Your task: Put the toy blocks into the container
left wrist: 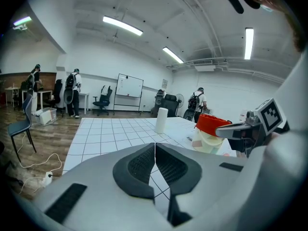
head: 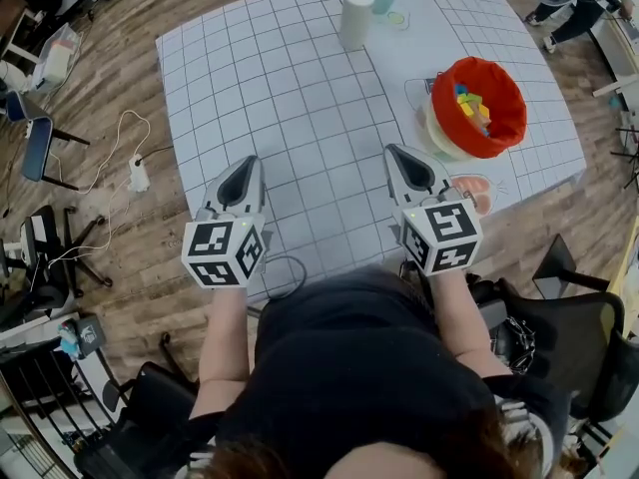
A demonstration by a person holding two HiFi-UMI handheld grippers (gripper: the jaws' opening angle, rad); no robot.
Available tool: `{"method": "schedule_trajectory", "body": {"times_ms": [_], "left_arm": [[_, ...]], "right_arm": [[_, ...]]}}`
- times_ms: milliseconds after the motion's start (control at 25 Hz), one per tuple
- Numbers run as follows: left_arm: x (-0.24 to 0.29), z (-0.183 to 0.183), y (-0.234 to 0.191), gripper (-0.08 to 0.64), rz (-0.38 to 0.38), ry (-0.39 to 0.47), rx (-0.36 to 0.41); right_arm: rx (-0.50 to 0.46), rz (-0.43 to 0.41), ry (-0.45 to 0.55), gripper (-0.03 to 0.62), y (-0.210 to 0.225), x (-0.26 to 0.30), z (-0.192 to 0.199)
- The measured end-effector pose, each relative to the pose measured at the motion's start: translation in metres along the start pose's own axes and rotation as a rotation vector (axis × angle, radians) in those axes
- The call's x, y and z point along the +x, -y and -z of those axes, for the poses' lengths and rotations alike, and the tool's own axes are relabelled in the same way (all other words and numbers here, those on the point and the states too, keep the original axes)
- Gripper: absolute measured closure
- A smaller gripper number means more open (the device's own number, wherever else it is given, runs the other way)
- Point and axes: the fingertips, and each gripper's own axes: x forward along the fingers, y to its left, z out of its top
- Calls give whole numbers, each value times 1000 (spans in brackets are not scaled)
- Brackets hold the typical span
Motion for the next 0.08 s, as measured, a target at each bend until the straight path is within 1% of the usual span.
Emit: {"method": "schedule_trajectory", "body": {"times_ms": [80], "left_arm": [[1, 0, 1, 531, 1, -2, 1]], "right_arm": [[8, -3, -2, 577, 0, 0, 1]]}}
